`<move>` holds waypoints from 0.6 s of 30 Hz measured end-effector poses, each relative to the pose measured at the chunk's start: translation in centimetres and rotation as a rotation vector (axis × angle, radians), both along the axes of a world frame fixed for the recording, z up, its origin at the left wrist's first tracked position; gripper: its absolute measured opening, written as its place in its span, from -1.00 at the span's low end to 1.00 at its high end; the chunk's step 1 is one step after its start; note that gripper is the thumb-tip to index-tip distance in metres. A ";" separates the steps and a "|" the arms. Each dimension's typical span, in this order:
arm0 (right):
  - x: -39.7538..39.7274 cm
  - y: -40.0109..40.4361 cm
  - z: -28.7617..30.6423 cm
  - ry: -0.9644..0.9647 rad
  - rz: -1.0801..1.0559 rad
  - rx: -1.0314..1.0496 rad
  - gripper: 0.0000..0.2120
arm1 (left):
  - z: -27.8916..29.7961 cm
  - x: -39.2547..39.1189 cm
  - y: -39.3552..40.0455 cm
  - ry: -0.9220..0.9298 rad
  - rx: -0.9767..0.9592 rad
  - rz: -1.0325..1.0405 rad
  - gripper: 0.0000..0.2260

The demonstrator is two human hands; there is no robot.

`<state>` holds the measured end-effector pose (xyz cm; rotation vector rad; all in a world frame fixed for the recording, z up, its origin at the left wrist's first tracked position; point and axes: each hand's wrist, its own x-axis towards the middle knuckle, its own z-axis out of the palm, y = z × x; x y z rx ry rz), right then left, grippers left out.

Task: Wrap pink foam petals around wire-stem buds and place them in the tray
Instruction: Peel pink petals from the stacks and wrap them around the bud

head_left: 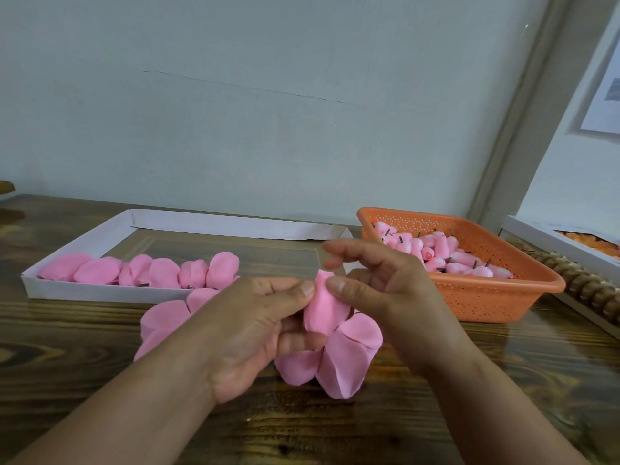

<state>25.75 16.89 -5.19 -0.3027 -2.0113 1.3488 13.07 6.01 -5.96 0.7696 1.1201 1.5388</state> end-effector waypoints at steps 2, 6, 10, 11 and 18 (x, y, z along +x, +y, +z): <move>0.3 0.3 0.1 -0.072 0.074 -0.007 -0.76 | 0.0 0.0 -0.1 0.003 -0.023 -0.038 -0.66; 0.4 0.6 0.1 -0.100 0.134 -0.014 -0.80 | 0.1 0.2 -0.2 0.003 -0.042 -0.086 -0.67; 0.4 0.5 0.0 -0.076 0.177 -0.058 -0.91 | 0.3 0.2 -0.2 0.000 -0.058 -0.078 -0.64; 0.3 0.4 0.1 -0.072 0.180 -0.067 -0.93 | 0.3 0.2 -0.3 -0.007 -0.058 -0.077 -0.68; 0.0 -0.2 0.2 -0.012 0.019 -0.009 -0.86 | -0.5 0.6 0.3 -0.060 -0.019 0.048 -0.77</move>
